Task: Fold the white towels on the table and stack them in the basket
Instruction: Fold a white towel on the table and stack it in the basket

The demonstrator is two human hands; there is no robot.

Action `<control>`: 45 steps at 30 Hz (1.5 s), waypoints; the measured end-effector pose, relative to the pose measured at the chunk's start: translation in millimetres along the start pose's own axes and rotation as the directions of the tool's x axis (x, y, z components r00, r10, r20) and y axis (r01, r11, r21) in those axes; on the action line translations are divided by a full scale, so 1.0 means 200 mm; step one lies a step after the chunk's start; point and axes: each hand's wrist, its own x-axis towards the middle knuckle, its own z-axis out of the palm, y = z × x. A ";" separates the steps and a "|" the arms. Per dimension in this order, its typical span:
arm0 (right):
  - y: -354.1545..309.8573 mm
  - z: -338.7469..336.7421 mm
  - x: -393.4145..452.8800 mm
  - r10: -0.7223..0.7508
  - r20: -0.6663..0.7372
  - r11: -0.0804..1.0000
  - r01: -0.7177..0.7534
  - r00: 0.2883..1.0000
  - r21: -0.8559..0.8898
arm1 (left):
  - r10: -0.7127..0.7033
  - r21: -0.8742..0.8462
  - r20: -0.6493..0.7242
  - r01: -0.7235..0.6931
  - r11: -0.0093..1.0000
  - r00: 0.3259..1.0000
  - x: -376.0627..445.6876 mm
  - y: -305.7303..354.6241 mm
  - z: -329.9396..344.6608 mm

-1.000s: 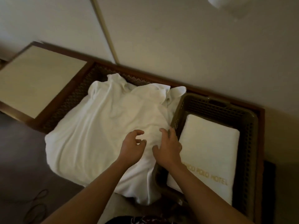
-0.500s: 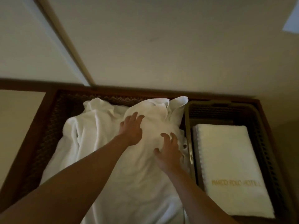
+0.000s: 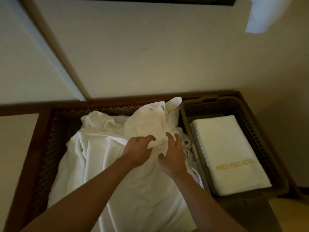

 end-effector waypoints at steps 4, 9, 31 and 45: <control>0.10 -0.05 -0.19 -0.240 0.046 0.954 0.244 0.970 -0.174 | 0.082 -0.276 0.164 -0.034 0.960 0.983 -0.33 0.14 -0.06; 0.18 -0.08 -0.55 -0.281 0.259 0.898 0.348 0.924 -0.268 | 0.152 -0.555 0.188 -0.023 0.832 0.970 -0.80 0.36 -0.11; -0.25 0.22 -1.66 -0.183 0.347 0.958 0.088 0.920 0.271 | -0.191 -0.284 0.267 0.267 0.921 0.944 -2.21 -0.37 -0.16; -1.42 1.20 -2.28 -0.364 0.813 0.867 0.485 0.455 0.117 | -0.824 -0.586 -0.402 0.580 0.566 0.399 -3.68 -1.50 -0.84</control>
